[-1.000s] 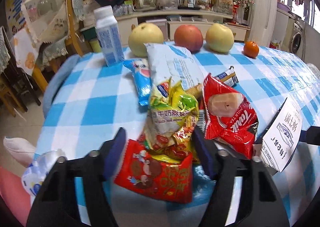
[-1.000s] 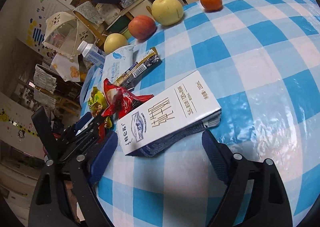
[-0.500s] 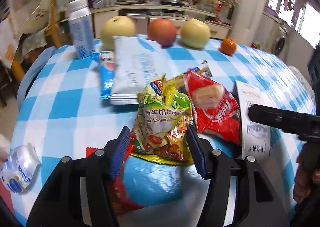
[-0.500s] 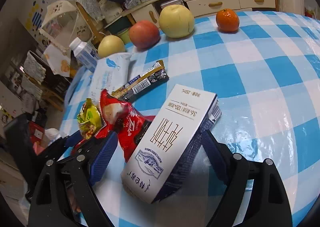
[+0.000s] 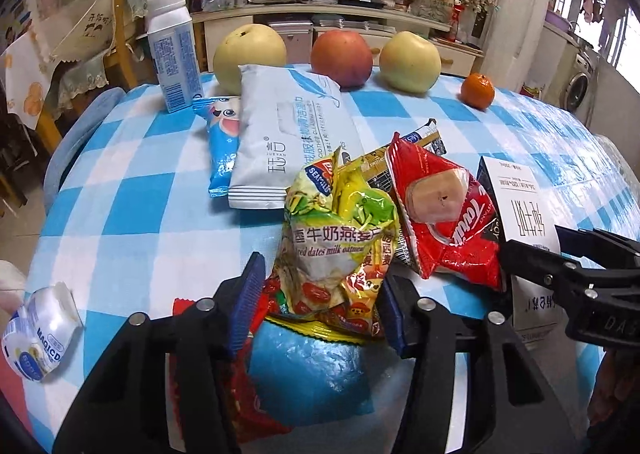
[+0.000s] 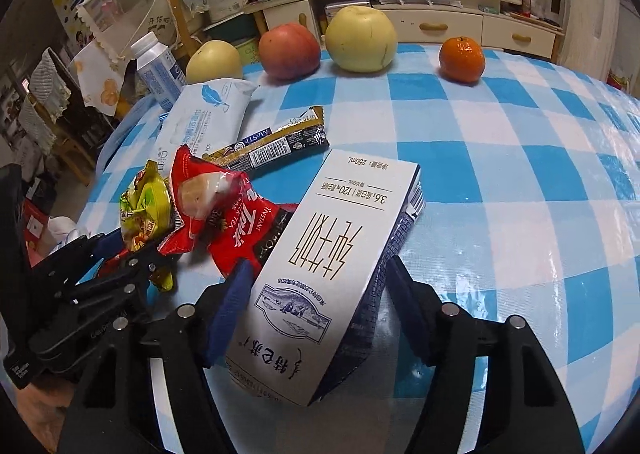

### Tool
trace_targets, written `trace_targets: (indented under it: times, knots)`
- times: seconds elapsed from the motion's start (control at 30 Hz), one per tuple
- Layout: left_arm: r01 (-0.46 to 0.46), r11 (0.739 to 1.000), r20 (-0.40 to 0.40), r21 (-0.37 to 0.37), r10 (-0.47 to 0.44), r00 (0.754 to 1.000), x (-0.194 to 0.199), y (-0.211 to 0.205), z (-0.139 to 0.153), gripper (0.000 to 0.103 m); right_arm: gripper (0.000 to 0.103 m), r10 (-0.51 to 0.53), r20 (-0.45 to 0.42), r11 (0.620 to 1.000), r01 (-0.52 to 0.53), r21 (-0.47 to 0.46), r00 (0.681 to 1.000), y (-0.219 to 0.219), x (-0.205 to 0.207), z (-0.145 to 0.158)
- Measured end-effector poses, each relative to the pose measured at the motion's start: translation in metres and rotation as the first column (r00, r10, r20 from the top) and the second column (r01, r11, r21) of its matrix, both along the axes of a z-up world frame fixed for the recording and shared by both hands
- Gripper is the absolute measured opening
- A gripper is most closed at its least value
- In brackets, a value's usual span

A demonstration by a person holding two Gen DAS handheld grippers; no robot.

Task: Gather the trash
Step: 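Grasp the yellow snack bag with the left tool while the right tool grasps the milk carton, then lift the snack bag and milk carton and carry them toward the pink bucket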

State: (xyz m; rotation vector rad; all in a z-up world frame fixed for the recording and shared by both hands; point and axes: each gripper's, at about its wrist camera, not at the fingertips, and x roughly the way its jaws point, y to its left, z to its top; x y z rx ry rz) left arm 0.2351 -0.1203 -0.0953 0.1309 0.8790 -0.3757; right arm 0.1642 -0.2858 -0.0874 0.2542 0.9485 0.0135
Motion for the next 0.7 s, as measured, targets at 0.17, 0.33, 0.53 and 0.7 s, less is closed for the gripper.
trace_targets:
  times: [0.17, 0.33, 0.53, 0.7]
  knots:
    - [-0.017, 1.000, -0.003, -0.016, 0.017, 1.000, -0.002, 0.003, 0.003, 0.045, 0.060, 0.001, 0.019, 1.000, -0.001, -0.026, 1.000, -0.001, -0.007, 0.005]
    - [-0.037, 0.998, -0.014, -0.048, 0.036, 0.999, -0.005, 0.013, 0.008, 0.039, 0.034, -0.009, 0.059, 1.000, 0.010, -0.027, 0.998, -0.007, -0.015, 0.014]
    - [-0.067, 0.992, -0.021, -0.105, 0.065, 0.998, -0.011, 0.029, 0.015, 0.039, 0.023, -0.053, 0.062, 0.998, 0.050, 0.040, 0.997, -0.024, -0.021, 0.016]
    - [-0.062, 0.989, 0.015, -0.135, 0.065, 0.998, -0.022, 0.035, 0.030, 0.038, 0.077, -0.054, 0.054, 0.997, 0.051, 0.049, 0.997, -0.019, -0.023, 0.013]
